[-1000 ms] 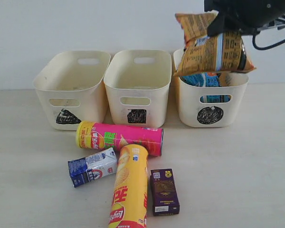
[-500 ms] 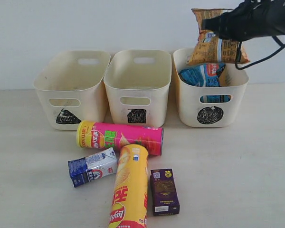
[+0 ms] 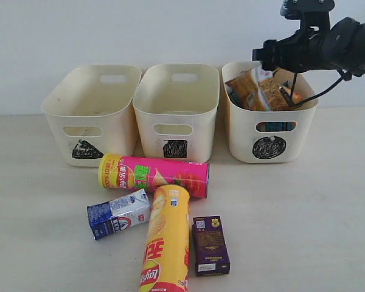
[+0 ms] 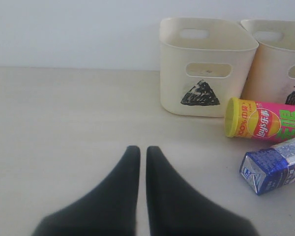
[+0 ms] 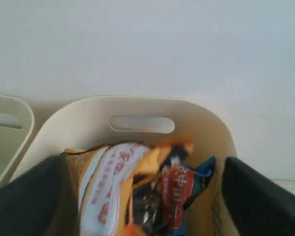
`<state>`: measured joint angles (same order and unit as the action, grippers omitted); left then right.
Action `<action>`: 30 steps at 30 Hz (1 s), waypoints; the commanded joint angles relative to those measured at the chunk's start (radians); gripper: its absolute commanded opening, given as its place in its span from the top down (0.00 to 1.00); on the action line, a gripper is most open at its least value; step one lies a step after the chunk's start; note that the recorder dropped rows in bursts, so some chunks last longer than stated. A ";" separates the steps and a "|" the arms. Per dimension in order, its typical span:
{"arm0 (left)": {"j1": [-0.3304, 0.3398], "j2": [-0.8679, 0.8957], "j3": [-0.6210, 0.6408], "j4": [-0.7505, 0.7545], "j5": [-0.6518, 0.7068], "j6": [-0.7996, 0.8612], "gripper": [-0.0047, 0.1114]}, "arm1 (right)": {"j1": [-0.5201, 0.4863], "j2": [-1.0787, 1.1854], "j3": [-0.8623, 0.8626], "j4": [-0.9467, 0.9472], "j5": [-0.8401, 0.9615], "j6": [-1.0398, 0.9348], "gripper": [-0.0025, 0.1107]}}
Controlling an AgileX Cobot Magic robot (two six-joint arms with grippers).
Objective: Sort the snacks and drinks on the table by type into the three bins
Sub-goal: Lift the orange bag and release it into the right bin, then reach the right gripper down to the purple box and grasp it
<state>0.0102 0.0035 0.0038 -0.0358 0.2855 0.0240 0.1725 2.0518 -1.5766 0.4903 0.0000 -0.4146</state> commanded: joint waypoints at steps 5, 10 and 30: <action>0.005 -0.004 -0.004 -0.001 -0.009 -0.005 0.93 | -0.004 -0.080 -0.020 -0.002 0.119 -0.046 0.21; 0.005 -0.004 -0.004 -0.001 -0.009 -0.005 0.93 | -0.004 -0.152 -0.020 -0.031 0.273 -0.072 0.61; 0.005 -0.004 -0.004 -0.001 -0.007 -0.005 0.93 | 0.058 -0.385 -0.004 -0.122 1.073 -0.252 0.98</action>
<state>0.0102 0.0035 0.0038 -0.0358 0.2855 0.0240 0.2191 1.6913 -1.5922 0.3574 0.9857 -0.6866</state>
